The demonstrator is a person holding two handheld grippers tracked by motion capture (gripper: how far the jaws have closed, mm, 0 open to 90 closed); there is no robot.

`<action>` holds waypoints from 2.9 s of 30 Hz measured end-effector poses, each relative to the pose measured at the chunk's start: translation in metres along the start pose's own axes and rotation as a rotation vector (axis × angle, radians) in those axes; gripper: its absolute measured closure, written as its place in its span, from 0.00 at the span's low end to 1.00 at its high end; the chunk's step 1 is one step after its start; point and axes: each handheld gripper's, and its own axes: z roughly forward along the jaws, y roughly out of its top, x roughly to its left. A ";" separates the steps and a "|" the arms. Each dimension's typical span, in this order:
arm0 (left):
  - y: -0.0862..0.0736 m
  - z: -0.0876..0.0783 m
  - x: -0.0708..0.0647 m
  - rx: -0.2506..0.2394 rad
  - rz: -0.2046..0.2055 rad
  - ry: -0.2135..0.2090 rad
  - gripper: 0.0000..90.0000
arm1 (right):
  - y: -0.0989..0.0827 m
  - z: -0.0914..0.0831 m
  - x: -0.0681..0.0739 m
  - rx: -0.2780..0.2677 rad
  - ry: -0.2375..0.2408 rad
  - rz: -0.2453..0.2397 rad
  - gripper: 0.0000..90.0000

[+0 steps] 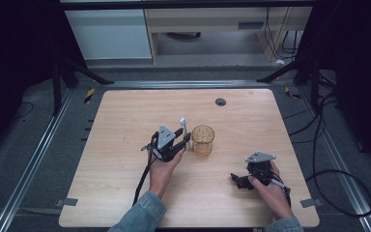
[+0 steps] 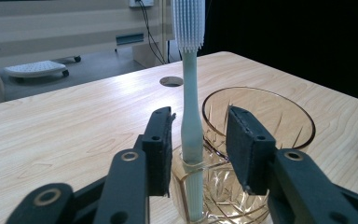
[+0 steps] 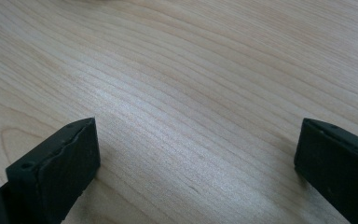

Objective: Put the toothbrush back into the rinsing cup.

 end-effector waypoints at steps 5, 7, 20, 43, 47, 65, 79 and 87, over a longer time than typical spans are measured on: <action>0.002 -0.003 0.000 0.011 0.011 -0.001 0.62 | 0.000 0.000 0.000 0.000 0.000 0.000 0.00; 0.002 -0.003 0.000 0.016 0.012 -0.002 0.60 | 0.000 0.000 0.000 0.000 0.000 0.000 0.00; 0.010 -0.011 0.000 0.083 0.035 -0.040 0.47 | 0.000 0.000 0.000 0.000 0.000 0.000 0.00; 0.015 -0.017 0.012 0.306 0.017 -0.114 0.22 | 0.000 0.000 0.000 0.000 0.000 0.001 0.00; 0.014 -0.020 0.019 0.333 0.001 -0.103 0.18 | 0.000 0.000 0.000 0.000 0.000 0.001 0.00; -0.006 -0.050 0.082 0.434 0.018 0.059 0.06 | 0.000 0.000 0.000 0.000 0.000 0.001 0.00; -0.042 -0.073 0.147 0.499 -0.052 0.245 0.08 | 0.000 0.000 0.000 0.000 0.001 0.001 0.00; -0.059 -0.076 0.166 0.513 -0.097 0.275 0.08 | 0.000 0.000 0.000 0.000 0.000 0.001 0.00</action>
